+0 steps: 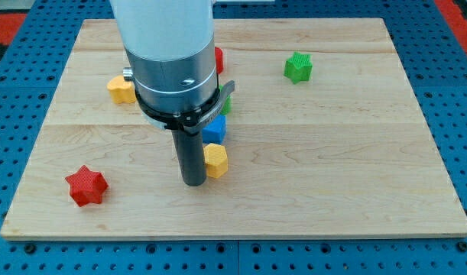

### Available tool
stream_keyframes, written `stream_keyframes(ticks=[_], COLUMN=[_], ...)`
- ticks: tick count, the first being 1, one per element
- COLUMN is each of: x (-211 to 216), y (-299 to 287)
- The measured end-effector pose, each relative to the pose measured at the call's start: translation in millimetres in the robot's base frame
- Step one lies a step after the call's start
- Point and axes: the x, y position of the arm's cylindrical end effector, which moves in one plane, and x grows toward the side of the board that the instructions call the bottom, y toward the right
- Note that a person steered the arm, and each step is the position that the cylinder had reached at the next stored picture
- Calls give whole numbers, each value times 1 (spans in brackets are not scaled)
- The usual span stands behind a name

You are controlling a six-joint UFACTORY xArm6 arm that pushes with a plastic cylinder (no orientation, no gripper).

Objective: Move red star towards bottom center

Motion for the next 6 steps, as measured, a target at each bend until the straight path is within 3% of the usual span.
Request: stream_keyframes(ticks=[3, 6], x=[-41, -60], y=[-117, -140])
